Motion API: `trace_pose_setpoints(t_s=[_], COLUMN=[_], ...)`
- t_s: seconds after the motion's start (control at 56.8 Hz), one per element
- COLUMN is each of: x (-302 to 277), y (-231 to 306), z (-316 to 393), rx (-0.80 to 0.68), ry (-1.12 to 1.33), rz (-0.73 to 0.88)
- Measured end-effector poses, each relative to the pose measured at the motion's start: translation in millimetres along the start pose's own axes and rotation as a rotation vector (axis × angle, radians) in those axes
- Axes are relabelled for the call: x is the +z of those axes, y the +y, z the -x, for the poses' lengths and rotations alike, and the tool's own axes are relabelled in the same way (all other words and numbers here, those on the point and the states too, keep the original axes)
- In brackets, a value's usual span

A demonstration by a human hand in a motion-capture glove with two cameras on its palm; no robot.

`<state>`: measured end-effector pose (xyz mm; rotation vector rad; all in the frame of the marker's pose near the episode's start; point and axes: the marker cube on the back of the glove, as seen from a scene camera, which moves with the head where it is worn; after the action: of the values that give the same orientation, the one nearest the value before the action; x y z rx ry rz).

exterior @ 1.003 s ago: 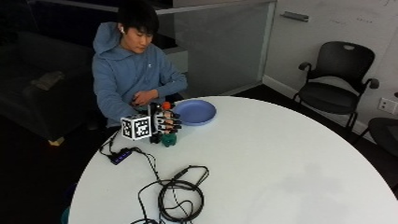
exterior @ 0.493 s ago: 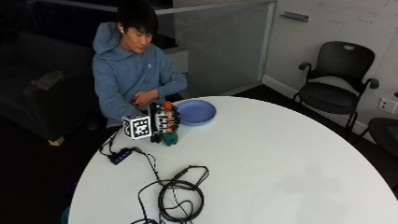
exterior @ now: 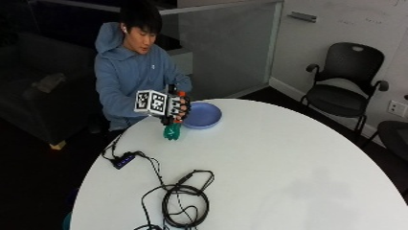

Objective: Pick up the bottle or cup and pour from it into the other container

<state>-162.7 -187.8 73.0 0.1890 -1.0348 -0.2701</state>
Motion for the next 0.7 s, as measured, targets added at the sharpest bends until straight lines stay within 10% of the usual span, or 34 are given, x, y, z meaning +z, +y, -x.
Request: trace_pose_setpoints(t_s=[0.704], x=[99], y=[-5], z=[113], rx=[-0.193], ry=[1.341], rz=[0.590])
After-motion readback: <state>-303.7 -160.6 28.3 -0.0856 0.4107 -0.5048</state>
